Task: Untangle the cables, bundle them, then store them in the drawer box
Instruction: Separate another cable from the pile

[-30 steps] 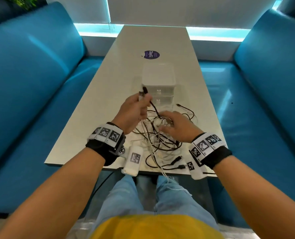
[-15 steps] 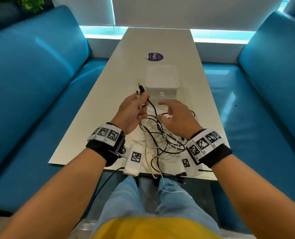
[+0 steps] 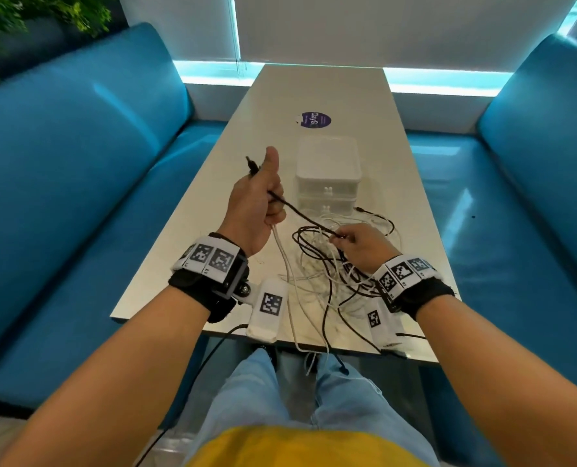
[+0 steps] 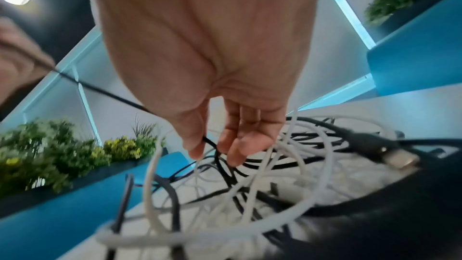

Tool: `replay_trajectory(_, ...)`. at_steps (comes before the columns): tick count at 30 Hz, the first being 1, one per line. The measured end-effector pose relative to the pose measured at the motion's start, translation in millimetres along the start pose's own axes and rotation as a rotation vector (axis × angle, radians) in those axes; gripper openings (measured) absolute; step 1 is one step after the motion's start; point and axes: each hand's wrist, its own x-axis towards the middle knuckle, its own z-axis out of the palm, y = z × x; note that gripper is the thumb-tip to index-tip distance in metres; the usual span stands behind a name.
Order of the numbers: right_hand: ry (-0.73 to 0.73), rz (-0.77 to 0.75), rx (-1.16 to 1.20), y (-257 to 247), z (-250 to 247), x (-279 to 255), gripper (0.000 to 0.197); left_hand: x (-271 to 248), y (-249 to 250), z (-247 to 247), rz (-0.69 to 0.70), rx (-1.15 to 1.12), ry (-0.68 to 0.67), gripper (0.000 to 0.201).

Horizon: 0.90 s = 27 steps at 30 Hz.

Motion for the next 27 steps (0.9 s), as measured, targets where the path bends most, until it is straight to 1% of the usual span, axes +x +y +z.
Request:
replay_trajectory(2, 0.059, -0.007, 0.069, 2.8, -3.0, 2.5, 0.016, 3.4, -6.0, -2.8, -0.019, 0.012, 0.094, 0.047)
replay_trajectory(4, 0.143, -0.023, 0.177, 5.5, -7.2, 4.6, 0.017, 6.3, -15.3, -6.8, -0.074, 0.07, 0.126, 0.042)
replay_trajectory(6, 0.201, -0.045, 0.254, 6.3, -12.0, 5.9, 0.02, 7.3, -27.3, -8.1, -0.133, 0.188, 0.094, 0.03)
replay_trajectory(8, 0.216, -0.054, 0.313, 6.0, -17.6, 6.7, 0.02, 4.8, -39.1, -4.5, -0.146, 0.313, 0.036, 0.021)
replay_trajectory(10, 0.216, -0.068, 0.355, 2.7, -23.8, 5.1, 0.019, 1.3, -47.0, 3.4, -0.093, 0.423, -0.012, 0.013)
replay_trajectory(14, 0.197, -0.191, 0.317, -6.3, -34.4, 4.8, 0.016, 4.7, -56.1, 23.1, 0.116, 0.568, -0.125, 0.024)
replay_trajectory(16, 0.2, -0.201, 0.284, -10.1, -39.9, 4.1, 0.018, 9.1, -59.4, 28.8, 0.183, 0.642, -0.159, 0.026)
replay_trajectory(19, 0.239, -0.196, 0.298, -16.2, -49.1, 0.6, 0.014, 17.9, -67.1, 31.5, 0.235, 0.697, -0.091, 0.02)
replay_trajectory(21, 0.259, -0.199, 0.355, -22.6, -53.7, -4.1, 0.014, 21.7, -71.8, 30.7, 0.257, 0.74, -0.032, 0.008)
replay_trajectory(22, 0.268, -0.21, 0.389, -26.4, -55.9, -6.5, 0.015, 21.5, -73.0, 30.9, 0.255, 0.771, -0.004, 0.005)
replay_trajectory(25, 0.302, -0.278, 0.539, -38.3, -60.5, -12.7, 0.017, 21.1, -78.9, 30.9, 0.229, 0.89, 0.011, 0.028)
replay_trajectory(27, 0.302, -0.321, 0.587, -44.5, -61.3, -14.1, 0.017, 18.9, -80.3, 32.9, 0.221, 0.944, -0.005, 0.03)
